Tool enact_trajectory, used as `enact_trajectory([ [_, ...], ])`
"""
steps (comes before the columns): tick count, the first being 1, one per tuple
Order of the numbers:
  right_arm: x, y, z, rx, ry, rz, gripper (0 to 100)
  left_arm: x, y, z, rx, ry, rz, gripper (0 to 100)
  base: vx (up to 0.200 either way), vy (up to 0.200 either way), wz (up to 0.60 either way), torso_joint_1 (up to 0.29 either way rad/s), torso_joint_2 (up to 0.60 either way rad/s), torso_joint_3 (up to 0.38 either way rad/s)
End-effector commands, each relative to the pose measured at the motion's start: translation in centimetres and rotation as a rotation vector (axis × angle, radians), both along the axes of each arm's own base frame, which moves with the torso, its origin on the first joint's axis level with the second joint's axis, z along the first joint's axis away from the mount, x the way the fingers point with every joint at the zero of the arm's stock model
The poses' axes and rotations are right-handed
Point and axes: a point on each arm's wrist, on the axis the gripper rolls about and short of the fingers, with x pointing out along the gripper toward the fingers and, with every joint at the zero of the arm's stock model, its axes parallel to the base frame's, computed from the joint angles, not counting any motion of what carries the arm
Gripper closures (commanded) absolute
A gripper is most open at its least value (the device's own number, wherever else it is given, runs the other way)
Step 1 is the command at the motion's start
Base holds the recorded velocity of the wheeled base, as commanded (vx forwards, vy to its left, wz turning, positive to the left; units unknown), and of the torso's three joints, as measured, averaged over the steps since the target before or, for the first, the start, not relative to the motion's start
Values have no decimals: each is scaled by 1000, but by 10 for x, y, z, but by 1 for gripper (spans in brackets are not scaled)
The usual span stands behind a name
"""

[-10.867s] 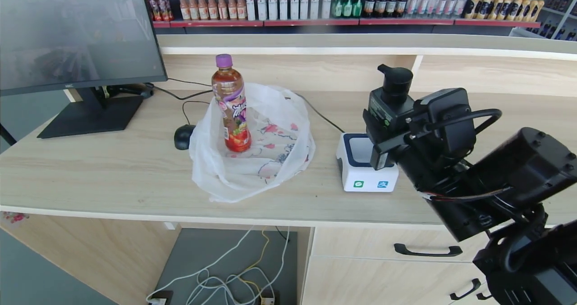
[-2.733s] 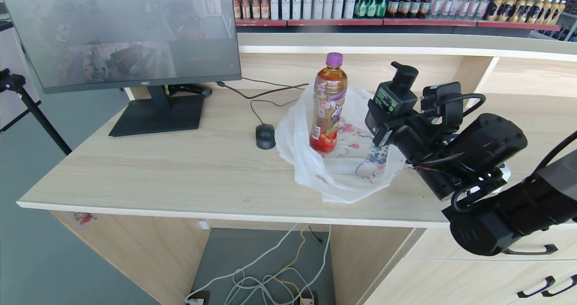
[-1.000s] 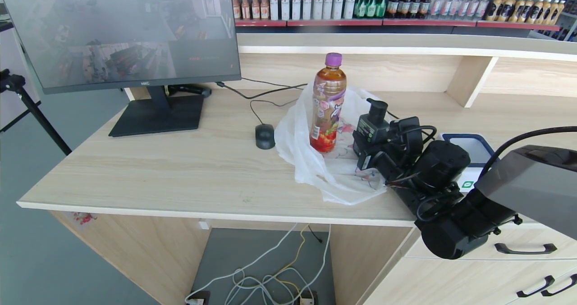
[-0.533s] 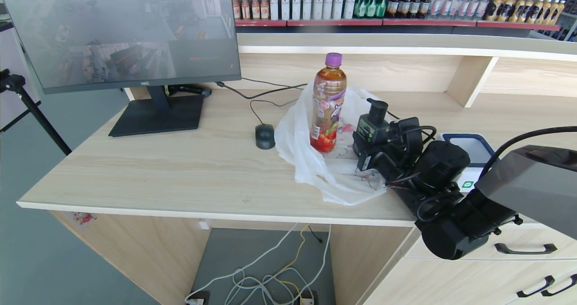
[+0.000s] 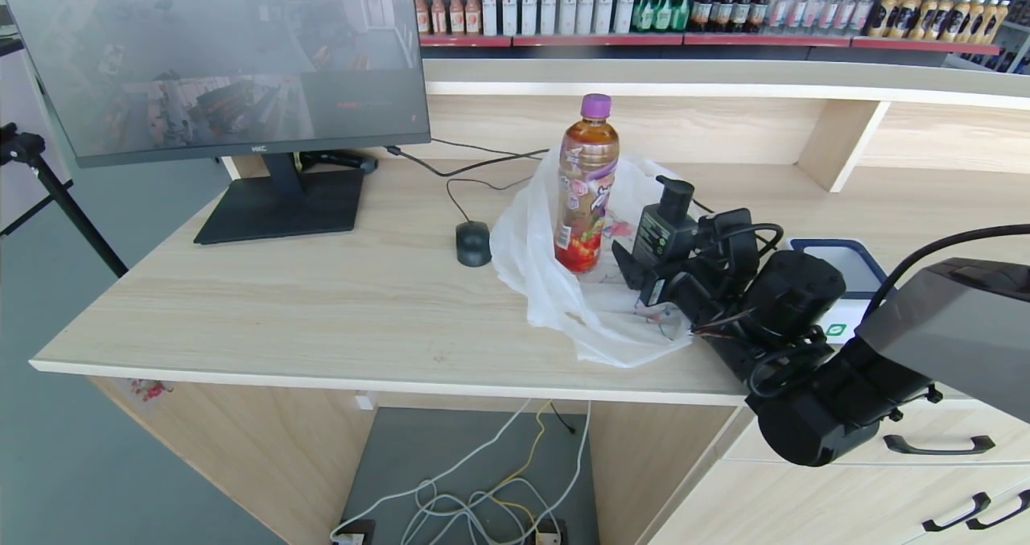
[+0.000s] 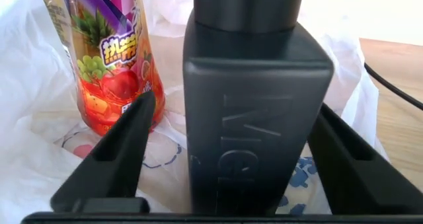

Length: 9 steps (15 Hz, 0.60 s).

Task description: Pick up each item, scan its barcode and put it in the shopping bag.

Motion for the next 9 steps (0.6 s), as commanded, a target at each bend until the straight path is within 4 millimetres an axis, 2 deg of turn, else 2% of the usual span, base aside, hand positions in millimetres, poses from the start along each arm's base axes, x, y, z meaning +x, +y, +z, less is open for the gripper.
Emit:
enact_trajectory([
  [1,-2,-1,6,6,-16,0,0,0,0,0,0,-1,0,0,0,0,0,0,0,0],
  [4,-5,-2,11,10,-25,0,0,0,0,0,0,-1,0,0,0,0,0,0,0,0],
  [9,-28,-11,32,20,-49,1,0,0,0,0,0,-1,0,0,0,0,0,0,0,0],
])
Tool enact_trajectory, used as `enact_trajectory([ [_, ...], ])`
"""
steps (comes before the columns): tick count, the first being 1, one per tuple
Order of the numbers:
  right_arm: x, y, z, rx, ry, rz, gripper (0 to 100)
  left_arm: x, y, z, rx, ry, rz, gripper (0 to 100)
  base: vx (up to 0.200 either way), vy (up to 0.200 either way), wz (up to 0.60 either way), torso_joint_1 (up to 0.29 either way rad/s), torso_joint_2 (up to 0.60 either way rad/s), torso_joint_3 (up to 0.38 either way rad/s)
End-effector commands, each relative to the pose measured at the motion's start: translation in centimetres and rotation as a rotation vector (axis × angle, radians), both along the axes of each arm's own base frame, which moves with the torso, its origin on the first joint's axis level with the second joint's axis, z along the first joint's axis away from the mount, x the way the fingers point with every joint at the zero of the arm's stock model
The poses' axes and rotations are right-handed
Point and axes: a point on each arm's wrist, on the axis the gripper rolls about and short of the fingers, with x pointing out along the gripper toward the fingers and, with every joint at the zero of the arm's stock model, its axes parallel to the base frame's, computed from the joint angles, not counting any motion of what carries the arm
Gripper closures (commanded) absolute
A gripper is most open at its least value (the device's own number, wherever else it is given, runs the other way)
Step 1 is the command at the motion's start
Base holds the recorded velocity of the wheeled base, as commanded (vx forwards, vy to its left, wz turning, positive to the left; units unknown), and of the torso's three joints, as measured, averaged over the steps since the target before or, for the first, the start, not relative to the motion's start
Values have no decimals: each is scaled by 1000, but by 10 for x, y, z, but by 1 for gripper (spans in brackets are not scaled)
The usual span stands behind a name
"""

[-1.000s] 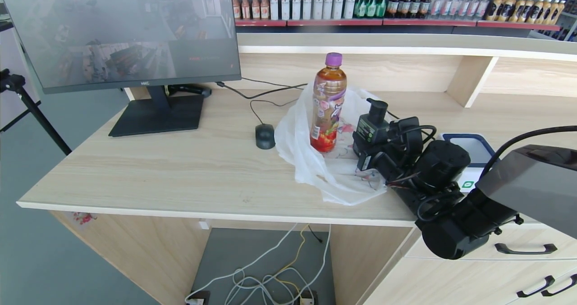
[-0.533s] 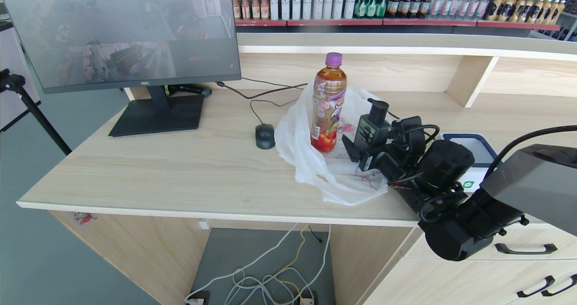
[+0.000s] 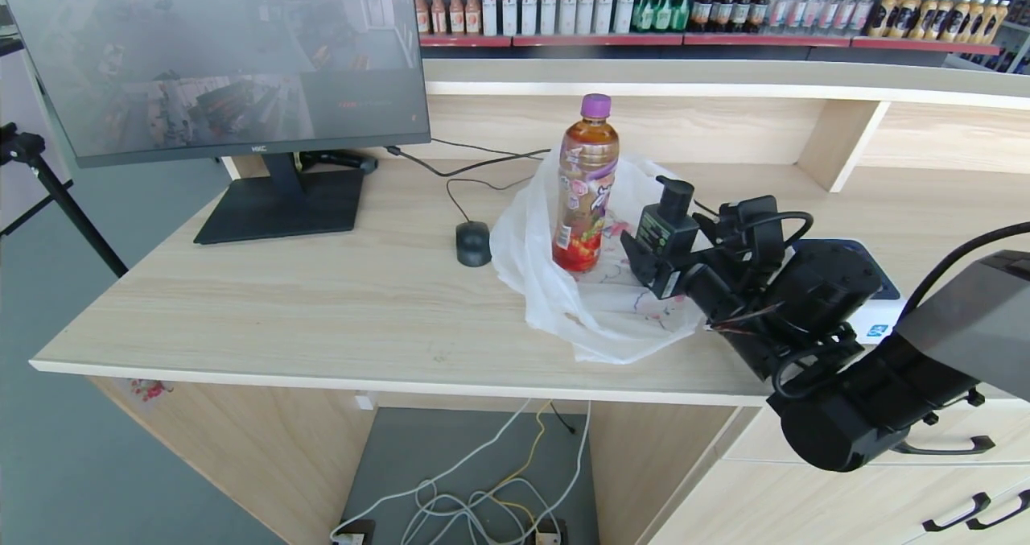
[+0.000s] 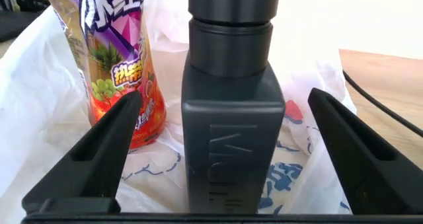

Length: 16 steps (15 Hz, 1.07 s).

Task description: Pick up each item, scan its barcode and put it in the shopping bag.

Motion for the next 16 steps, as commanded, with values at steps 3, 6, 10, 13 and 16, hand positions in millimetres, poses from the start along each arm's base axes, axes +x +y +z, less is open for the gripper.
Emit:
enact_trajectory([
  [3,-45,-17,33,17,-42,3,0,0,0,0,0,-1,0,0,0,0,0,0,0,0],
  [6,-91,-36,53,28,-69,3,0,0,0,0,0,-1,0,0,0,0,0,0,0,0],
  [10,-177,-81,50,54,-61,-41,0,0,0,0,11,-1,-3,0,0,0,0,0,0,0],
  [13,-228,-112,37,118,-51,-123,0,0,0,0,17,-1,-1,0,0,0,0,0,0,0],
  [16,-242,-120,32,162,23,-151,0,0,0,0,17,-1,-1,0,0,0,0,0,0,0],
])
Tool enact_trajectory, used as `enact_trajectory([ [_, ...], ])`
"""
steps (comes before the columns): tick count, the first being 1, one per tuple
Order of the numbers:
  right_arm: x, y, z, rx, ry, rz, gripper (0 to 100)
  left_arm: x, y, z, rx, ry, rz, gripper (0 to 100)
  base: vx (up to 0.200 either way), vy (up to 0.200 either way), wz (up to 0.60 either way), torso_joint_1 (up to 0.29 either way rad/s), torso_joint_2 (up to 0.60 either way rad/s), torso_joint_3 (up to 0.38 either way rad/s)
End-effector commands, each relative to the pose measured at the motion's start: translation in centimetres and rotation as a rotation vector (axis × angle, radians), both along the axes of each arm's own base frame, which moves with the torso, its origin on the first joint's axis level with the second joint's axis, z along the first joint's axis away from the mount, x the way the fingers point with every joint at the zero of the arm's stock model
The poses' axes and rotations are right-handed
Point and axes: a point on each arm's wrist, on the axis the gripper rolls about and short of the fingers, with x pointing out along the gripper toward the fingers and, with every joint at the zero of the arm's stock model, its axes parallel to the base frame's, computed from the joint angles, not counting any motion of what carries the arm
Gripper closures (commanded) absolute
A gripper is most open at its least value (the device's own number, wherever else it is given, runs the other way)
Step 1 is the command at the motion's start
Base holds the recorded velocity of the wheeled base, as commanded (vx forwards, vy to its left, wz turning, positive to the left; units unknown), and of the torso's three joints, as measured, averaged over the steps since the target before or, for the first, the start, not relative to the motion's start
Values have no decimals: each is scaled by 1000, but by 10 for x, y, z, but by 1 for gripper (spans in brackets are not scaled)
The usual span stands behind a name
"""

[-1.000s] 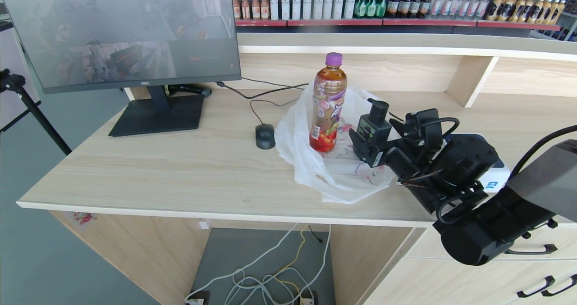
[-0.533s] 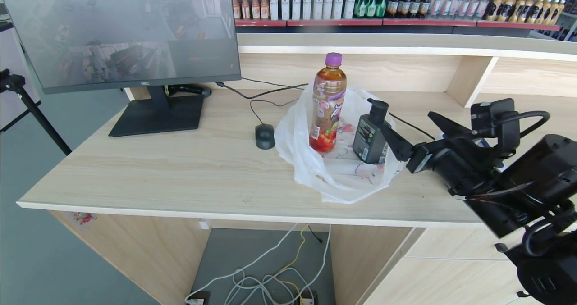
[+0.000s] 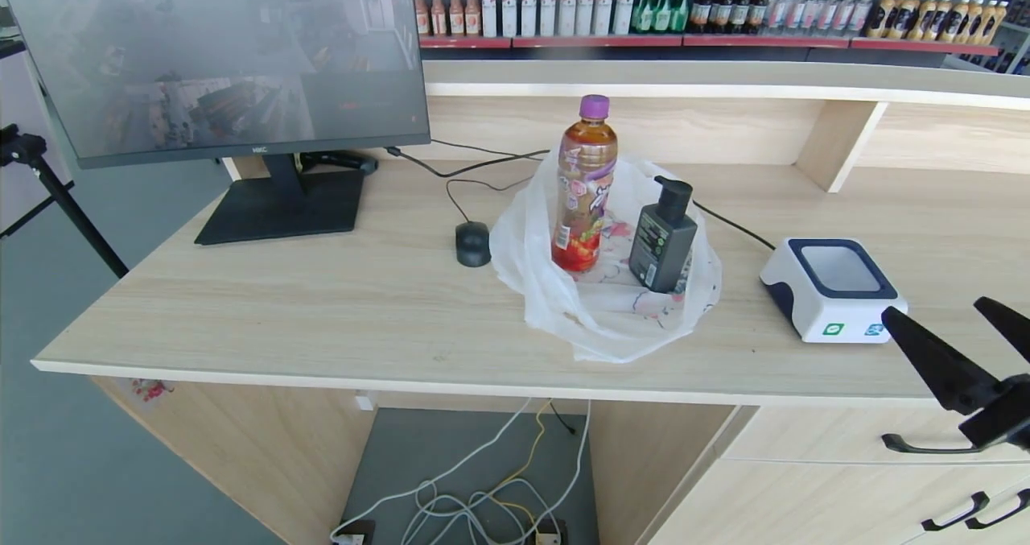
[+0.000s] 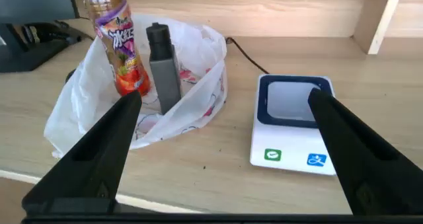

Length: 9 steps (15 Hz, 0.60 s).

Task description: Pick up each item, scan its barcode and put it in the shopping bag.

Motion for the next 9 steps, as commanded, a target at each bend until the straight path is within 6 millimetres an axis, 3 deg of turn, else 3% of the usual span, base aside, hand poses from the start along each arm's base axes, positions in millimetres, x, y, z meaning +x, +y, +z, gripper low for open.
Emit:
enact_trajectory([
  [1,-34,-9,-5,12,29,-16,0,0,0,0,1,0,0,0,0,0,0,0,0,0],
  [4,-58,-10,-27,-44,197,43,0,0,0,0,1,0,0,0,0,0,0,0,0,0],
  [9,-126,-27,-80,-148,315,70,0,0,0,0,-1,0,0,0,0,0,0,0,0,0],
])
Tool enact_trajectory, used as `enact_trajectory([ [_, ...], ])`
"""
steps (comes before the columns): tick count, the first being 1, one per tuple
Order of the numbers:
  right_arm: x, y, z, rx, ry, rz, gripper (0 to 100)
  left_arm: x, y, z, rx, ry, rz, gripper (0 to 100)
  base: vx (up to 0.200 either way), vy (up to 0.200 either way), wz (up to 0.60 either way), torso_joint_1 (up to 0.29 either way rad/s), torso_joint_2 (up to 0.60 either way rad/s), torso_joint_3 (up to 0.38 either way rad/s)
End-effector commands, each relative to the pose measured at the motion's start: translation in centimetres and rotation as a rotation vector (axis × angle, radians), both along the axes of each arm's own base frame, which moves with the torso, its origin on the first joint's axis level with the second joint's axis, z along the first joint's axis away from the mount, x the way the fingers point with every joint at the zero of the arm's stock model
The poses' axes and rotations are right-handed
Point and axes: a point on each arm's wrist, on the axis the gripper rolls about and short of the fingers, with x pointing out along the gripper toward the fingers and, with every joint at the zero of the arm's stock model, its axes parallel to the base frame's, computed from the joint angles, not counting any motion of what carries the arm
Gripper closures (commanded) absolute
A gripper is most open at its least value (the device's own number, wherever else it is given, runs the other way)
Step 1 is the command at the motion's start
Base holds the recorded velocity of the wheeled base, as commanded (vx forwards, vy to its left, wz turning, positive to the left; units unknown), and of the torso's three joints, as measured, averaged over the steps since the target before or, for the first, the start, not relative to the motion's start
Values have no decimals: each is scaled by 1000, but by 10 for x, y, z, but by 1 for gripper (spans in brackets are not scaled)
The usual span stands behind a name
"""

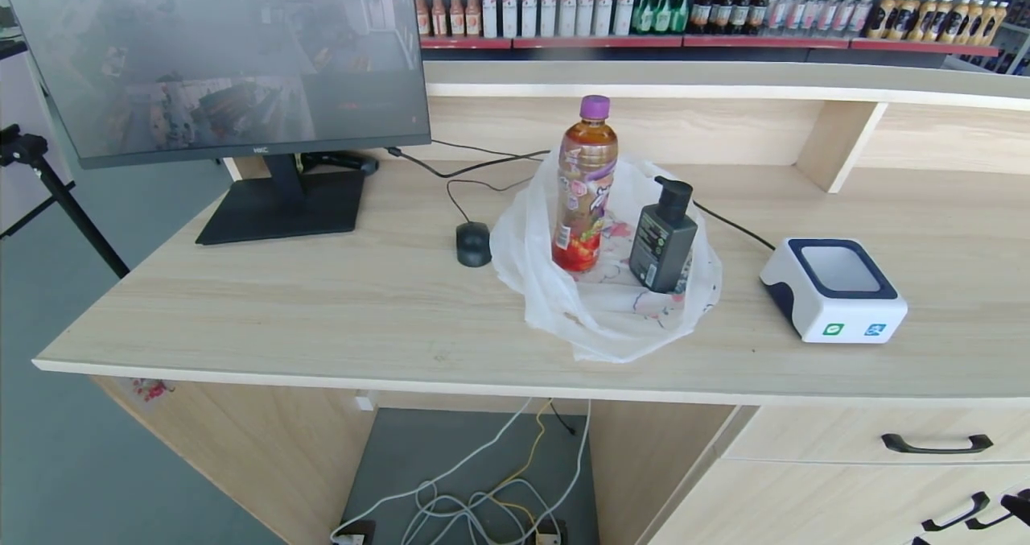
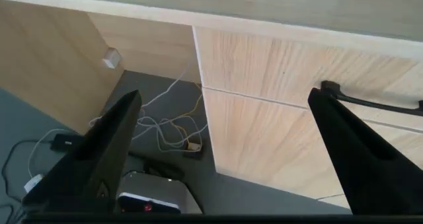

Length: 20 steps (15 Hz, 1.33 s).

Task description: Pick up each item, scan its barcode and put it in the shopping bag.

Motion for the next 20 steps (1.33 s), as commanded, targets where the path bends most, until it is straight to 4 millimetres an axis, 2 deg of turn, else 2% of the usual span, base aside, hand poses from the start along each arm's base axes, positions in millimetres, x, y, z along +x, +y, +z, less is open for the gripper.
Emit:
enact_trajectory([
  [1,-50,-14,-30,9,-132,17,0,0,0,0,0,-1,0,0,0,0,0,0,0,0],
  [3,-55,-15,-32,21,-178,25,0,0,0,0,0,-1,0,0,0,0,0,0,0,0],
  [5,-52,-14,-32,14,-145,11,0,0,0,0,0,-1,0,0,0,0,0,0,0,0],
  [8,-45,-11,-31,7,-46,-153,0,0,0,0,1,-1,0,0,0,0,0,0,0,0],
  [11,-53,-9,-32,11,-140,-303,0,0,0,0,0,-1,0,0,0,0,0,0,0,0],
  [13,-59,-10,-34,25,-219,-253,0,0,0,0,0,-1,1,0,0,0,0,0,0,0],
  [19,-59,-10,-34,16,-219,-246,0,0,0,0,-5,-1,1,0,0,0,0,0,0,0],
  [20,-59,-10,-34,21,-219,-247,0,0,0,0,-11,-1,1,0,-200,0,0,7,2,12],
])
